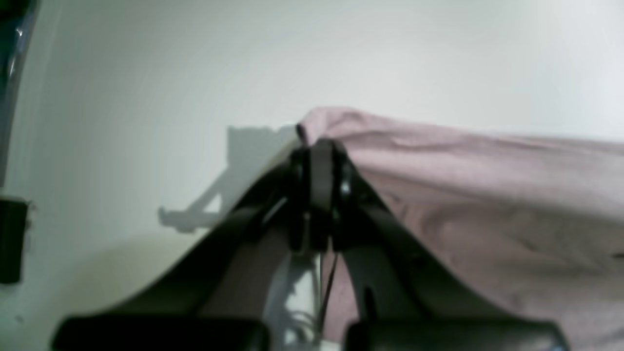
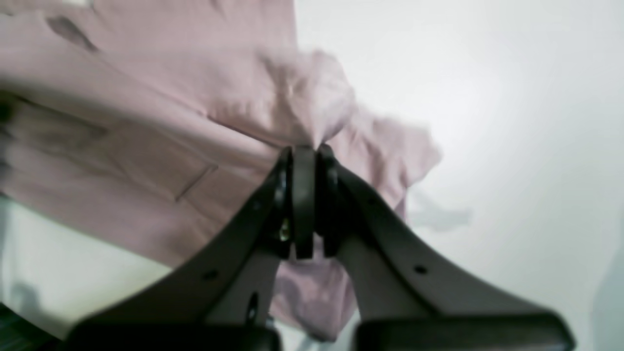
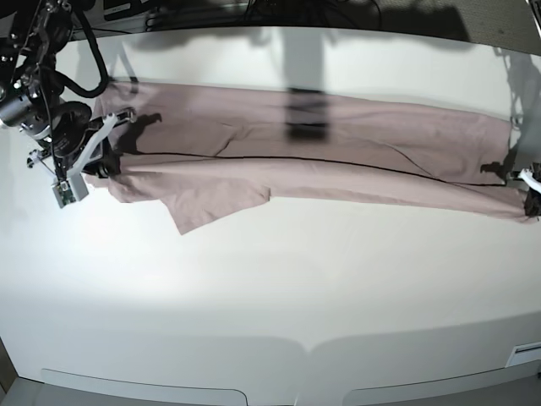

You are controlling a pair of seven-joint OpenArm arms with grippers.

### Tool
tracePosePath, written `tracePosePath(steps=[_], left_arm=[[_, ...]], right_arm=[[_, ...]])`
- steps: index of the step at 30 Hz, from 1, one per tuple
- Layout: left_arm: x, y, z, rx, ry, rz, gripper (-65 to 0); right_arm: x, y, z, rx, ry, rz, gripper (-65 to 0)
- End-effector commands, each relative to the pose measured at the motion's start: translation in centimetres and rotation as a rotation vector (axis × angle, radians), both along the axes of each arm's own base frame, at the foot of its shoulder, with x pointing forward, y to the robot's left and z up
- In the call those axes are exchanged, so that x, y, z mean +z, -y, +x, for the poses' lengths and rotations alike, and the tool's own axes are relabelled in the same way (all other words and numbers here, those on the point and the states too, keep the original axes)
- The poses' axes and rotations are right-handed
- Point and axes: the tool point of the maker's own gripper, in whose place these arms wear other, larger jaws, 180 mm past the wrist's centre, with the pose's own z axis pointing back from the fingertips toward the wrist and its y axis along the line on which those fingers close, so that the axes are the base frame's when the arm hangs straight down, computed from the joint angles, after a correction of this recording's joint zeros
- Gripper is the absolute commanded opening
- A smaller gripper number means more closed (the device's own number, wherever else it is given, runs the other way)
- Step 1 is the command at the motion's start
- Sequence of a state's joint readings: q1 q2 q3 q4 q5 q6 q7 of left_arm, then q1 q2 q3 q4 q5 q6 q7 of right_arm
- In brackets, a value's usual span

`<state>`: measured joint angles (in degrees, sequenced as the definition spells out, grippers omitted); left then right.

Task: Fold the T-shirt properly
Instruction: 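Lay the folded hem down with both grippers, pulling it flat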

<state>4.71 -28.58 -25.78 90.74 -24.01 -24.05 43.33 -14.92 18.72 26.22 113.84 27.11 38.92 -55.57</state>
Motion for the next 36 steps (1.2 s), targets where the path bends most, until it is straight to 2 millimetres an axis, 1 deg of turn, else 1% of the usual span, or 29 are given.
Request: tracePosePath(steps=[1,4,7,12,16,21,27,30,36], left_arm=[[2.3,-0.5,0.9,-0.008,0.058,0.033,-65.0],[3.2,0.1,1.0,-0.026,0.065,0.051,-65.0],[3.5,0.4,0.9,-0.035,0.055,0.061,-65.0],[3.2,0.3,0.6,-0.032,0.031,0.062,-65.0],[3.1,0.3,0.6,-0.032,0.028,0.062,-65.0],[2.8,0.2,0.3,-0.029,0.004,0.063,-65.0],[1.6,0.2,-0.9,-0.03,-0.028,0.062,-65.0],[1.2,0.2,-1.2,-0.029,-0.04,0.066,-65.0],[1.2,0.2,-1.3,-0.029,-0.042,0.065,-65.0]], right_arm=[[1.8,-0.1,0.7,0.019,0.061,-0.013,-65.0],[2.9,-0.6,0.8,0.036,0.088,-0.034,-65.0],[3.2,-0.8,0.5,0.045,0.089,-0.043,-65.0],[1.6,-0.9,-1.6,0.049,0.028,-0.044,-65.0],[0.8,-1.0,-2.7,0.052,0.006,-0.034,-65.0],[0.7,-1.1,-2.9,0.053,0.002,-0.03,-65.0],[0.4,-0.9,-3.3,0.05,-0.017,-0.044,-65.0],[0.9,-0.9,-3.2,0.055,-0.004,-0.065,-65.0],[2.7,-1.5,-3.1,0.073,0.028,-0.111,-65.0]])
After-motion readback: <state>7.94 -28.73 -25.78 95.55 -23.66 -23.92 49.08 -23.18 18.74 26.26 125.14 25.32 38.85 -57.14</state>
